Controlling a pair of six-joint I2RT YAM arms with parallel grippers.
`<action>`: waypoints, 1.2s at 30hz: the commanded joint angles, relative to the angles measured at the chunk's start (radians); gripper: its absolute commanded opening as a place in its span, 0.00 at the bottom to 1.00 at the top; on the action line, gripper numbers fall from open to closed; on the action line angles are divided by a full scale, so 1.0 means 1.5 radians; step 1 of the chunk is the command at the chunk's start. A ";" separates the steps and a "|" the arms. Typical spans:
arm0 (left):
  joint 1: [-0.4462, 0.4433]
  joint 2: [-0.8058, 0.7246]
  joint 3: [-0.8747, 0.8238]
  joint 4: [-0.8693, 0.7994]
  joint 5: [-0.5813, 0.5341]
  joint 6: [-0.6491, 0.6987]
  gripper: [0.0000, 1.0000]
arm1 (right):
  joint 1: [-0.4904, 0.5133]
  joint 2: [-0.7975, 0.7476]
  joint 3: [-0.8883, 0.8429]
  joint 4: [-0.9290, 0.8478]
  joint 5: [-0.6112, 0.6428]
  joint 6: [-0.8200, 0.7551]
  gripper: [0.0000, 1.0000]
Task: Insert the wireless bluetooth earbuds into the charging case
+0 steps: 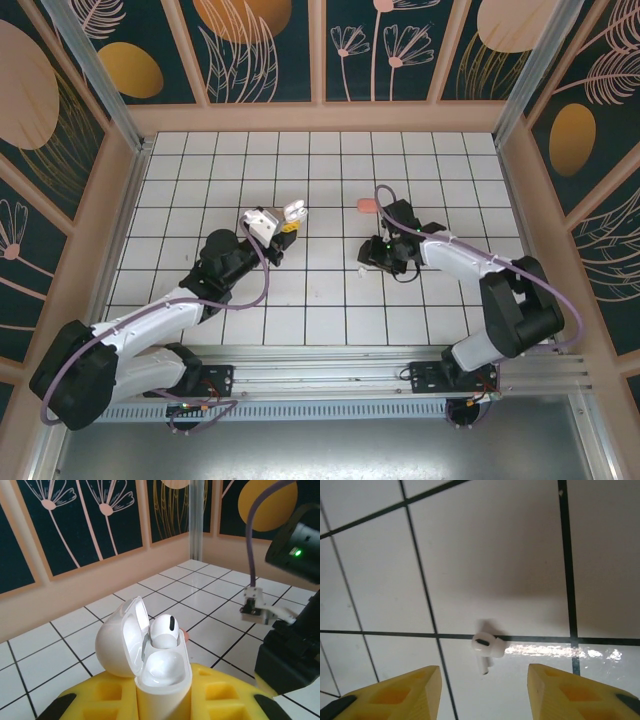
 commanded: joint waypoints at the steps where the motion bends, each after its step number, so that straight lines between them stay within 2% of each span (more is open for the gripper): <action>1: 0.002 0.014 0.021 0.023 0.029 -0.025 0.00 | -0.003 0.026 0.024 -0.007 -0.016 0.012 0.49; 6: 0.002 0.022 0.020 0.031 0.031 -0.026 0.00 | 0.000 0.044 0.033 0.002 -0.032 0.029 0.48; 15: 0.002 0.030 0.027 0.029 0.032 -0.019 0.00 | 0.006 0.080 0.053 -0.035 0.000 0.044 0.44; 36: 0.002 0.029 0.020 0.024 0.028 -0.010 0.00 | 0.028 0.129 0.078 -0.052 0.008 0.052 0.32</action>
